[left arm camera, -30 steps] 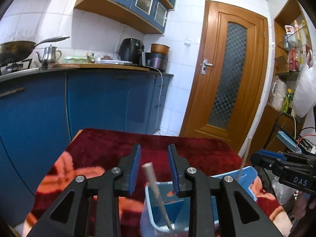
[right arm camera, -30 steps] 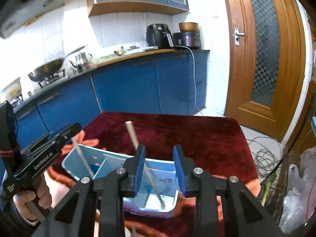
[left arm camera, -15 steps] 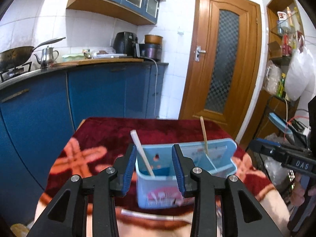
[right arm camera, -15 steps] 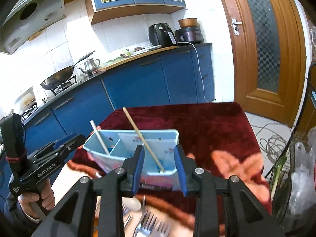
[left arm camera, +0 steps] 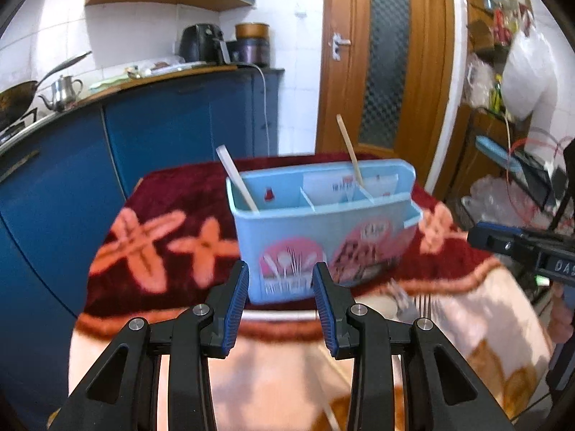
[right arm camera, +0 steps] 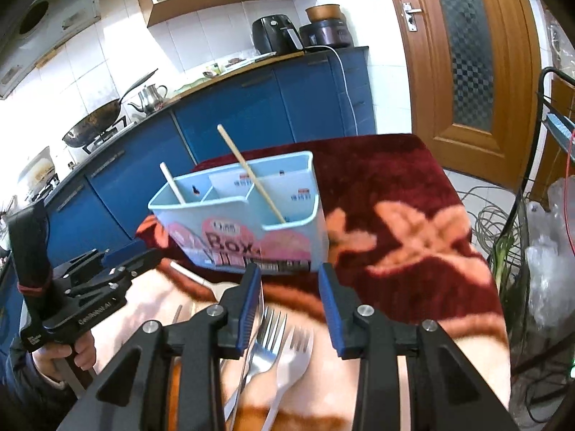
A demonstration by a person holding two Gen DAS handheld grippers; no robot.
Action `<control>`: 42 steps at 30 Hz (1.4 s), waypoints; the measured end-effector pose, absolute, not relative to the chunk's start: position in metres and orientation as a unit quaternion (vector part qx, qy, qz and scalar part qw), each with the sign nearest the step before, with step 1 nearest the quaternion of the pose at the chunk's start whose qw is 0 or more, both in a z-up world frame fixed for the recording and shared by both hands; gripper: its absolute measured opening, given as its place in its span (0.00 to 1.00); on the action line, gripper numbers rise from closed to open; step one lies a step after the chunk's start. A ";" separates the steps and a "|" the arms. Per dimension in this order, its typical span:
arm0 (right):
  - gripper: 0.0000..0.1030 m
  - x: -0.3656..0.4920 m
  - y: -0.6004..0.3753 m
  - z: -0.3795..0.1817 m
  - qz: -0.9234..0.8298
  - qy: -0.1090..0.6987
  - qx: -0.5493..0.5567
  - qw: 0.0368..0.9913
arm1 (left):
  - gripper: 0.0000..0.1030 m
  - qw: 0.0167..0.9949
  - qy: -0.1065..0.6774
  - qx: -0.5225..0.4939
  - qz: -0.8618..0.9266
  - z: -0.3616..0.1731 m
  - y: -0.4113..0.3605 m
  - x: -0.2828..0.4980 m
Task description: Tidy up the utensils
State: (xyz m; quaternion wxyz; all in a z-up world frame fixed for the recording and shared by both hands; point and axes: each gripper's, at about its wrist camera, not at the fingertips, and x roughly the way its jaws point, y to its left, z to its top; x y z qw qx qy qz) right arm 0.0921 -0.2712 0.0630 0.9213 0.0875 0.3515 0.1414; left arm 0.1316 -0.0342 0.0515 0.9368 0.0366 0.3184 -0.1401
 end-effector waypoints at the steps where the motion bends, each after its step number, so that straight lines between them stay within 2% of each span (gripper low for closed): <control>1: 0.36 0.090 -0.270 0.062 0.140 0.352 0.088 0.921 | 0.37 0.934 0.325 0.045 -0.143 0.048 -0.036 0.132; 5: 0.37 0.080 -0.270 0.057 0.140 0.356 0.092 0.919 | 0.37 0.917 0.352 0.107 -0.155 0.026 -0.050 0.132; 12: 0.38 0.070 -0.270 0.050 0.144 0.360 0.093 0.917 | 0.37 0.895 0.378 0.157 -0.179 0.006 -0.067 0.137; 31: 0.40 0.071 -0.285 0.034 0.131 0.378 0.107 0.910 | 0.36 0.788 0.460 0.289 -0.290 -0.005 -0.100 0.180; 42: 0.40 0.068 -0.290 0.031 0.125 0.382 0.115 0.909 | 0.17 0.751 0.460 0.365 -0.302 -0.007 -0.124 0.173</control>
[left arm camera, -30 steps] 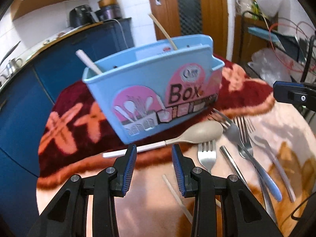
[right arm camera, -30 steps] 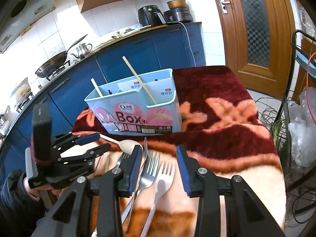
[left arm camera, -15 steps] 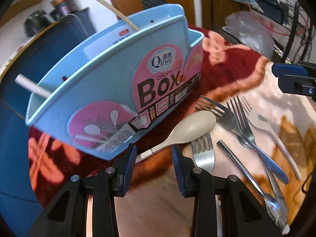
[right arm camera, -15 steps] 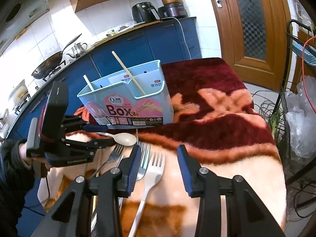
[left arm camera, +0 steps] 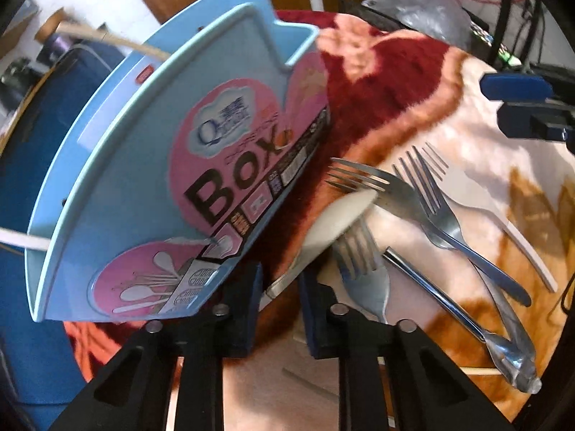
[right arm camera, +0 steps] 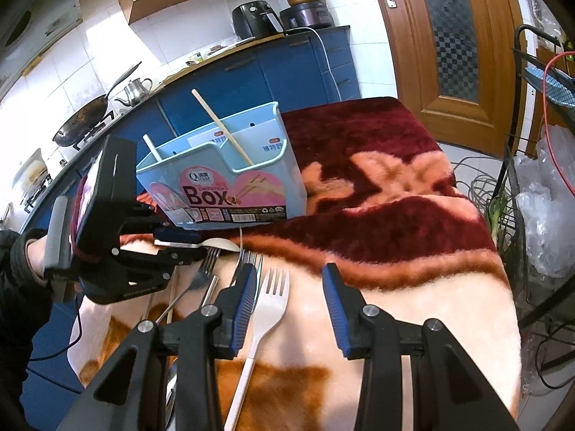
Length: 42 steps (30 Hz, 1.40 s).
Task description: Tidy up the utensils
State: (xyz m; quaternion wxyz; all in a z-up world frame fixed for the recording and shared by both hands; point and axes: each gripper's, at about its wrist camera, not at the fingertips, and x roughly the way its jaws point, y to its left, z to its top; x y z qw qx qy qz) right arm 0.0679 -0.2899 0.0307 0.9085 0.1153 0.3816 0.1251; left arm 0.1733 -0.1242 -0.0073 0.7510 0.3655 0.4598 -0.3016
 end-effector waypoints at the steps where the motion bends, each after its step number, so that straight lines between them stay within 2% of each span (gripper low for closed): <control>1: 0.40 0.067 -0.290 0.031 0.124 0.382 0.116 0.909 | 0.16 0.752 0.455 0.372 -0.298 -0.008 -0.125 0.172; 4: 0.40 0.066 -0.291 0.030 0.124 0.383 0.116 0.908 | 0.12 0.764 0.441 0.377 -0.283 -0.007 -0.126 0.163; 11: 0.40 0.064 -0.292 0.024 0.121 0.396 0.116 0.903 | 0.09 0.811 0.404 0.322 -0.273 0.019 -0.108 0.141; 13: 0.40 0.065 -0.291 0.022 0.120 0.403 0.116 0.900 | 0.04 0.826 0.394 0.296 -0.273 0.031 -0.097 0.134; 19: 0.40 0.068 -0.287 0.012 0.126 0.438 0.123 0.882 | 0.04 0.866 0.368 0.184 -0.283 0.067 -0.062 0.120; 29: 0.40 0.078 -0.262 0.002 0.141 0.498 0.085 0.851 | 0.04 0.900 0.334 0.046 -0.275 0.081 -0.029 0.104; 42: 0.40 0.102 -0.234 -0.001 0.123 0.573 0.005 0.810 | 0.04 0.924 0.295 0.004 -0.241 0.075 -0.004 0.085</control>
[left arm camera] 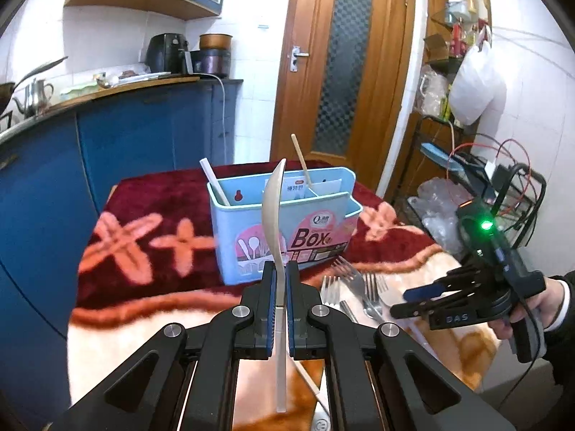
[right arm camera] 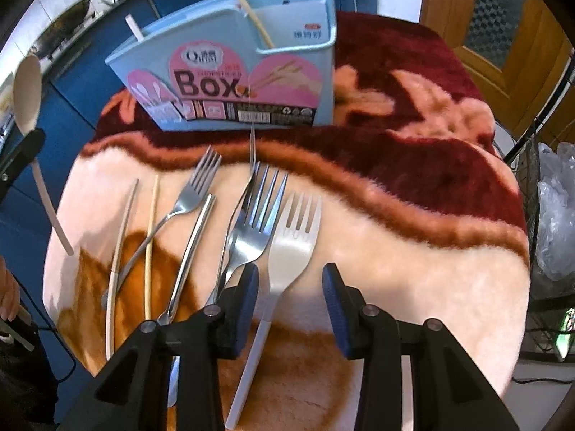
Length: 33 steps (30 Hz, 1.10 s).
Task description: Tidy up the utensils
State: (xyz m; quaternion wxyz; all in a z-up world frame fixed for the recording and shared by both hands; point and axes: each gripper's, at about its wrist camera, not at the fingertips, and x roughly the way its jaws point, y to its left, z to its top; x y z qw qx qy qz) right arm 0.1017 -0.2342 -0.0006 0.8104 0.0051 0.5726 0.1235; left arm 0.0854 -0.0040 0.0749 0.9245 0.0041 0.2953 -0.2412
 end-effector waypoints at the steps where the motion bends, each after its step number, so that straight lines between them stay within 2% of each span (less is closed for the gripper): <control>1: 0.40 0.104 -0.233 -0.001 0.123 0.579 0.003 0.806 | 0.04 0.925 0.295 0.002 -0.240 0.074 -0.003 0.085; 7: 0.40 0.120 -0.227 -0.004 0.119 0.616 0.000 0.779 | 0.04 0.921 0.304 -0.023 -0.242 0.073 0.003 0.091; 12: 0.26 0.121 -0.224 -0.004 0.113 0.614 -0.014 0.781 | 0.04 0.924 0.290 -0.033 -0.248 0.079 0.005 0.091; 16: 0.25 0.117 -0.231 -0.003 0.114 0.601 0.009 0.791 | 0.04 0.934 0.265 -0.028 -0.239 0.086 0.007 0.091; 24: 0.23 0.068 -0.244 0.024 0.112 0.473 0.023 0.874 | 0.04 0.944 0.219 -0.044 -0.244 0.096 0.005 0.093; 33: 0.22 0.054 -0.254 0.065 0.104 0.325 0.046 0.939 | 0.04 0.955 0.185 -0.073 -0.221 0.114 0.004 0.109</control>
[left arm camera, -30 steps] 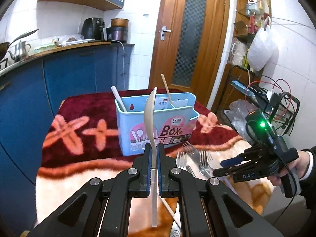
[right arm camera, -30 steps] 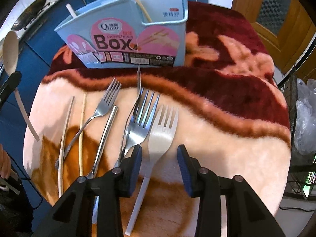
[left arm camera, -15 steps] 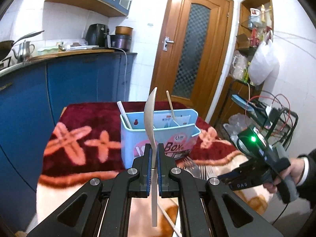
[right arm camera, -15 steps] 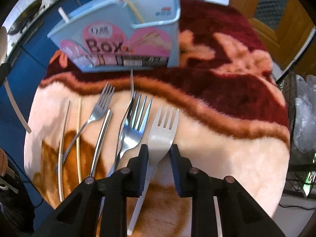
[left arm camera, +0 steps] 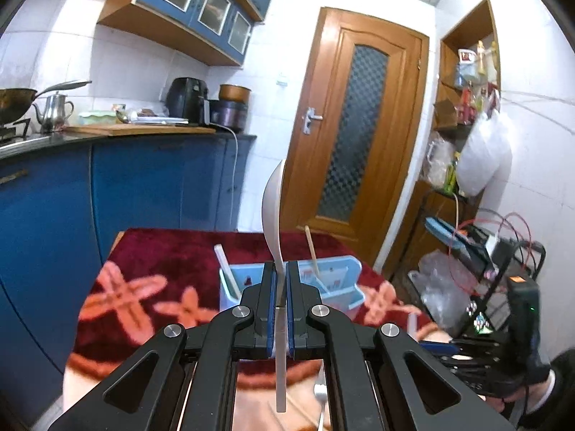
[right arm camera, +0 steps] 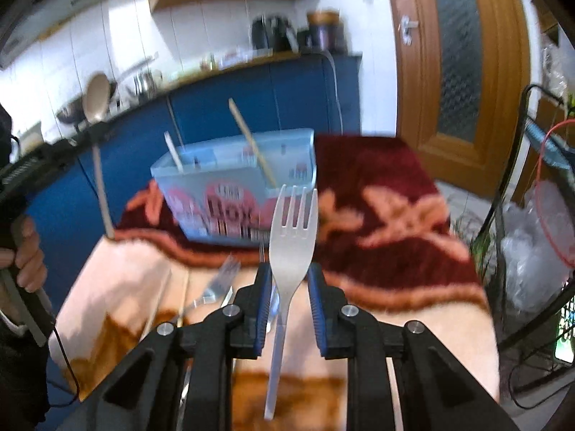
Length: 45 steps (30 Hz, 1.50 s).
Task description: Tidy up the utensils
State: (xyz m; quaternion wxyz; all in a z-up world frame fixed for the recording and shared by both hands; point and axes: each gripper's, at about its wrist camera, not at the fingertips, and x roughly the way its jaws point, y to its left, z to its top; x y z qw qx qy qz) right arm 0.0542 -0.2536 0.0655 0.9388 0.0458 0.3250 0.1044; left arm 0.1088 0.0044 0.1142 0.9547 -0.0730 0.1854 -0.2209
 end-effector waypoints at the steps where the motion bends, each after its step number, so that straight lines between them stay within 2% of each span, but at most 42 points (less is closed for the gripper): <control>1: 0.22 0.055 -0.250 0.069 0.102 0.311 0.047 0.944 | 0.04 0.956 0.181 -0.079 -0.219 0.117 0.004 0.112; 12: 0.21 0.057 -0.252 0.108 0.080 0.205 0.034 0.975 | 0.04 0.980 0.099 -0.065 -0.161 0.137 -0.010 0.139; 27: 0.21 0.093 -0.257 0.142 0.076 0.152 0.052 0.984 | 0.04 0.990 0.067 -0.064 -0.107 0.106 -0.016 0.171; 35: 0.21 0.126 -0.241 0.142 0.076 0.138 0.035 0.987 | 0.04 0.985 0.084 -0.105 -0.106 0.076 -0.006 0.180; 45: 0.22 0.168 -0.230 0.102 0.087 0.201 0.033 0.975 | 0.04 0.979 0.126 -0.104 -0.124 0.057 -0.014 0.189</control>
